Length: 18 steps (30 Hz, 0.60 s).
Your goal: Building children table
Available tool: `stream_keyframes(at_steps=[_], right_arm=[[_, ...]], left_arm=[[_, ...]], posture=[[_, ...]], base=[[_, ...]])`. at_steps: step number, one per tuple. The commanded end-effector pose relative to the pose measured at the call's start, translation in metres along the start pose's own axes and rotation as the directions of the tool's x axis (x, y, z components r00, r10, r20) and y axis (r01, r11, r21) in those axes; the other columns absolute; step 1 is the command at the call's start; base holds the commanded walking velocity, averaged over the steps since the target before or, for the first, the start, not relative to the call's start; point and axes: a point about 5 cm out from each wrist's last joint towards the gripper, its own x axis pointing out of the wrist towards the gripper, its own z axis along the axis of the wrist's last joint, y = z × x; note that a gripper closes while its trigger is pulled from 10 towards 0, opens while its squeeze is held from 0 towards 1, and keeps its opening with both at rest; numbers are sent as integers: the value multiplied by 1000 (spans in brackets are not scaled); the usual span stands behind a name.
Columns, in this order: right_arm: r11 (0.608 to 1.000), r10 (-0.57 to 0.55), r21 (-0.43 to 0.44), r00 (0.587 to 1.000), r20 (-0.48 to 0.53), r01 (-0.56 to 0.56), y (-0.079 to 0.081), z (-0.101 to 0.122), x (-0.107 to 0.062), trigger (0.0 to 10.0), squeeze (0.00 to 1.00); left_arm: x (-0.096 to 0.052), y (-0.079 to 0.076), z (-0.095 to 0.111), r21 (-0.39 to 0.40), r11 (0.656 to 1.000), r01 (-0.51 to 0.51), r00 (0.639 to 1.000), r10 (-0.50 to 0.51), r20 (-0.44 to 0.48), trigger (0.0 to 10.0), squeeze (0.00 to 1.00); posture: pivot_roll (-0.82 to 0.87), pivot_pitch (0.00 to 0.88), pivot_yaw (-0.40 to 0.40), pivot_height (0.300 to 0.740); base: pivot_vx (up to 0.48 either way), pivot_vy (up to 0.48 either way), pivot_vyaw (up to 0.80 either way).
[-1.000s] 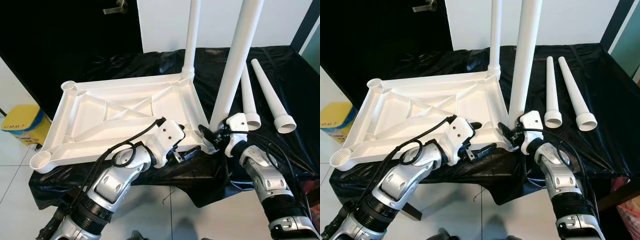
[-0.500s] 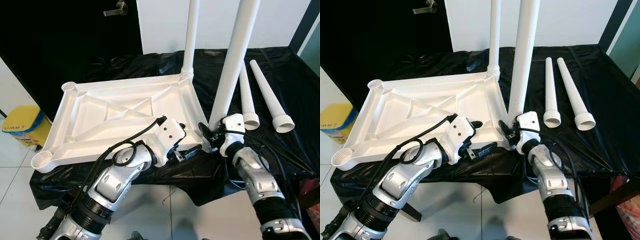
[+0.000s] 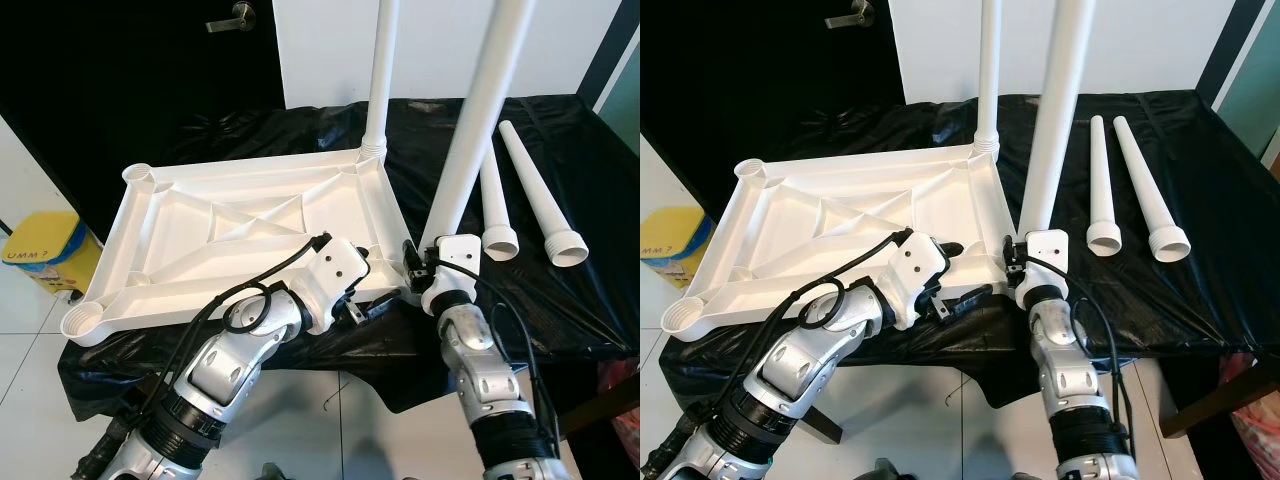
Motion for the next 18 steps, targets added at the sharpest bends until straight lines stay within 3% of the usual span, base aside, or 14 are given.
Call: stream_keyframes(at_steps=[1, 18], right_arm=[[995, -95, 6, 989, -116, 96, -9, -22, -7, 10000, 0], [999, -38, -8, 999, -25, 38, 0, -8, -8, 10000, 0]], left_arm=[[-2, -4, -3, -2, 998, 59, 998, -59, -10, 10000, 0], [-7, -1, -4, -7, 999, 37, 999, -37, -21, 10000, 0]], posture=[[-25, 46, 27, 740], [-12, 54, 24, 740]], base=[[0, 0, 0], [0, 0, 0]])
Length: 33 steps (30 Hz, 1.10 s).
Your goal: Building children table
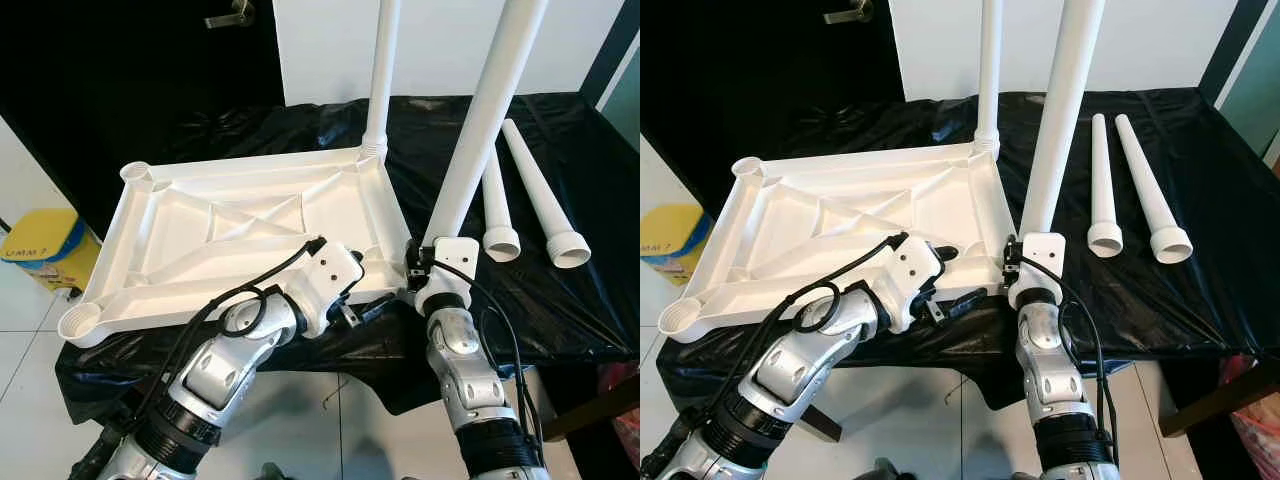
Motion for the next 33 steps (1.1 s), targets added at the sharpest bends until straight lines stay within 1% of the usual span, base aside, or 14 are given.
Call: stream_keyframes(at_steps=[1, 2, 6, 8, 11, 12, 13, 15, 16, 21, 24, 25, 29, 33], right_arm=[[1000, -13, -16, 998, -60, 12, -3, -12, -5, 10000, 902], [1000, -2, -17, 999, -51, 1, -4, -11, -7, 10000, 1000], [999, 30, -19, 999, -23, -30, -6, -8, -10, 10000, 1000], [997, 71, -17, 997, -3, -71, -10, -6, -14, 10000, 1000], [996, 89, -19, 996, 5, -88, -12, -6, -17, 10000, 1000], [993, 117, -21, 993, 19, -116, -18, -5, -24, 10000, 1000], [992, 127, -22, 992, 23, -127, -19, -5, -26, 10000, 1000], [992, 127, -22, 992, 23, -127, -19, -5, -26, 10000, 1000], [989, 147, -18, 989, 23, -147, -20, -5, -29, 10000, 0], [978, 208, -32, 977, 39, -206, -22, -3, -37, 10000, 0], [969, 243, -54, 969, 33, -241, -23, -3, -44, 10000, 0], [969, 243, -54, 969, 33, -241, -23, -3, -44, 10000, 0], [968, 246, -56, 969, 28, -244, -26, -5, -48, 10000, 0], [968, 246, -51, 969, 32, -244, -24, -4, -48, 10000, 0]], left_arm=[[-1, -4, 0, -4, 999, 48, 999, -48, -4, 10000, 0], [0, -4, 0, -8, 999, 41, 999, -41, -2, 10000, 0], [1, -1, -1, -20, 1000, 17, 1000, -17, -8, 10000, 0], [2, 4, -3, -52, 998, -19, 999, 18, -29, 10000, 0], [2, 8, -5, -55, 998, -42, 998, 39, -45, 10000, 0], [1, 18, -11, -36, 994, -100, 991, 96, -89, 10000, 0], [0, 21, -13, -29, 992, -119, 988, 116, -101, 10000, 0], [0, 21, -13, -29, 992, -119, 988, 116, -101, 10000, 0], [-1, 24, -15, -23, 991, -134, 985, 130, -110, 10000, 0], [-6, 33, -22, 0, 989, -146, 979, 144, -143, 10000, 0], [-9, 41, -35, 64, 984, -164, 959, 174, -224, 10000, 0], [-9, 41, -35, 64, 984, -164, 959, 174, -224, 10000, 0], [-14, 59, -52, 114, 959, -261, 897, 285, -339, 10000, 0], [-17, 67, -57, 110, 944, -310, 869, 329, -369, 10000, 0]], posture=[[-15, 57, 22, 740], [-18, 58, 20, 740], [-20, 59, 19, 740], [-20, 58, 19, 740], [-21, 56, 19, 740], [-25, 52, 21, 740], [-27, 52, 21, 740], [-27, 52, 21, 740], [-31, 52, 21, 740], [-52, 54, 25, 740], [-61, 49, 31, 740], [-61, 49, 31, 740], [-66, 43, 47, 740], [-69, 43, 52, 740]], base=[[0, 0, 0], [0, 0, 0], [0, 0, 0], [0, 0, 0], [0, 0, 0], [0, 0, 0], [0, 0, 0], [0, 0, 0], [0, 0, 0], [0, 0, 0], [0, 0, 0], [0, 0, 0], [0, 0, 0], [0, 0, 0]])
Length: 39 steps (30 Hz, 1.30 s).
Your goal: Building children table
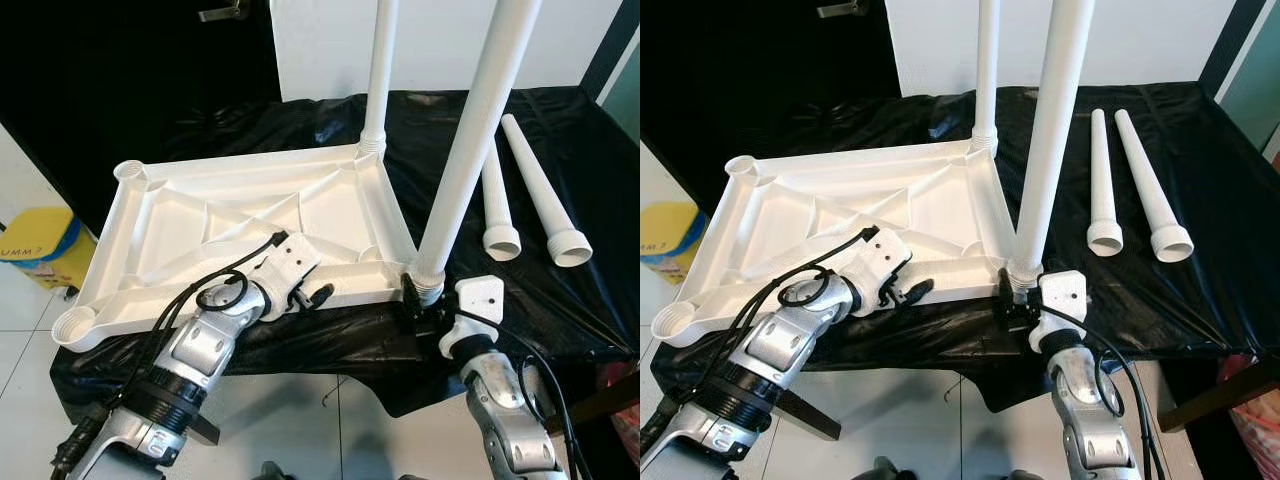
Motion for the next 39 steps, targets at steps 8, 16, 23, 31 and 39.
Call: stream_keyframes(at_steps=[8, 16, 23, 31, 39], right_arm=[[1000, 12, 16, 1000, 9, -12, 7, 2, -1, 10000, 0], [1000, 11, 18, 1000, 11, -12, 7, 2, 0, 10000, 0], [1000, 11, 23, 1000, 15, -11, 10, 1, 2, 10000, 0], [1000, -6, 18, 1000, 31, 6, 8, 6, 8, 10000, 0], [1000, -11, 26, 999, 36, 10, 10, 5, 8, 10000, 0]], left_arm=[[0, 29, -29, -28, 970, -242, 957, 234, -171, 10000, 0], [1, 39, -39, -52, 957, -286, 936, 267, -232, 10000, 0], [2, 48, -43, -61, 952, -301, 926, 277, -256, 10000, 0], [3, 60, -41, -60, 947, -314, 921, 289, -262, 10000, 0], [5, 66, -42, -57, 950, -306, 924, 282, -258, 3255, 0]], posture=[[-73, 43, 62, 740], [-70, 39, 66, 740], [-64, 53, 67, 740], [-71, 61, 81, 740], [-72, 50, 94, 740]], base=[[0, 0, 0], [0, 0, 0], [0, 0, 0], [0, 0, 0], [0, 0, 0]])
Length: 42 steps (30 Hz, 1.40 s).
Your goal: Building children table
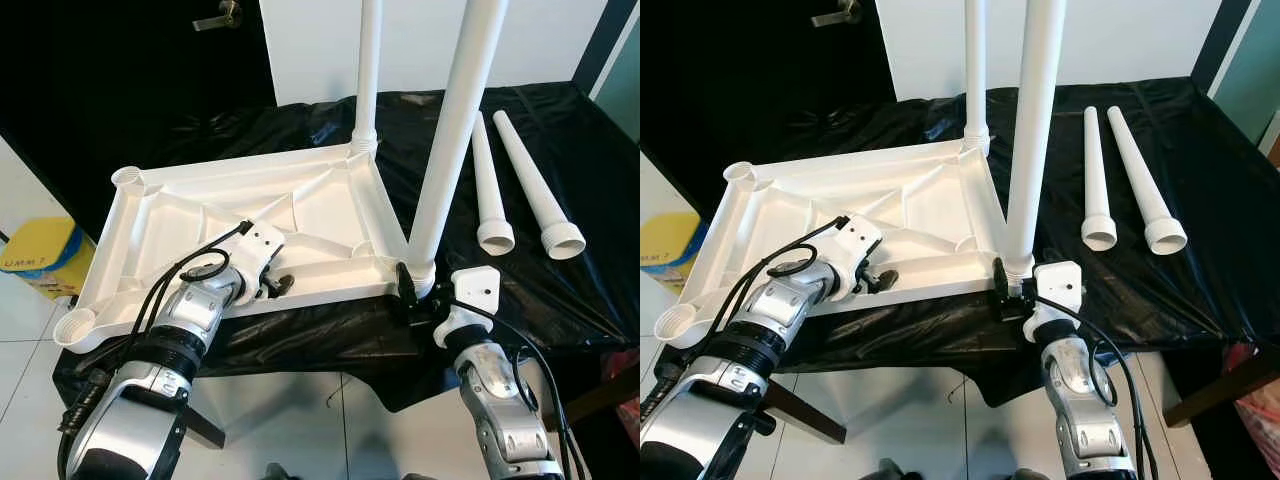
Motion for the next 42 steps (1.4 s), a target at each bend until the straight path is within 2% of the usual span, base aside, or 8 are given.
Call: stream_keyframes(at_steps=[1, 4, 24, 28, 31, 33, 34, 42], right_arm=[[1000, -1, 1, 1000, -10, 1, 1, -4, -2, 10000, 0], [1000, -4, 3, 1000, -9, 4, 2, -4, -1, 10000, 0], [1000, -15, 8, 1000, -4, 15, 3, -6, 4, 10000, 0], [1000, -17, 5, 1000, 3, 17, 2, -5, 6, 10000, 0], [1000, -19, 4, 1000, 5, 19, 1, -5, 6, 10000, 0], [1000, -19, 3, 1000, 6, 19, 1, -5, 6, 10000, 0], [1000, -20, 3, 1000, 7, 20, 1, -5, 5, 10000, 0], [1000, -27, 2, 1000, 1, 27, -1, -7, 0, 10000, 0]], left_arm=[[-4, 19, -7, 10, 983, -184, 983, 184, -30, 3255, 0], [-4, 21, -6, 20, 985, -171, 985, 171, -24, 0, 0], [-2, 27, -1, 31, 986, -163, 987, 163, -4, 0, 0], [1, 20, 1, 24, 993, -118, 993, 117, 9, 10000, 0], [1, 20, 2, 6, 995, -102, 995, 102, 17, 10000, 0], [1, 20, 4, -14, 996, -86, 996, 86, 30, 10000, 55], [0, 22, 9, -48, 996, -73, 995, 75, 59, 10000, 1000], [-4, 20, 27, -98, 994, 50, 982, -31, 185, 10000, 1000]], posture=[[-72, 50, 94, 740], [-70, 49, 101, 740], [-65, 31, 113, 740], [-70, 28, 112, 740], [-70, 27, 112, 740], [-70, 26, 111, 740], [-69, 29, 110, 740], [-79, 36, 110, 740]], base=[[0, 0, 0], [0, 0, 0], [0, 0, 0], [0, 0, 0], [0, 0, 0], [0, 0, 0], [0, 0, 0], [0, 0, 0]])
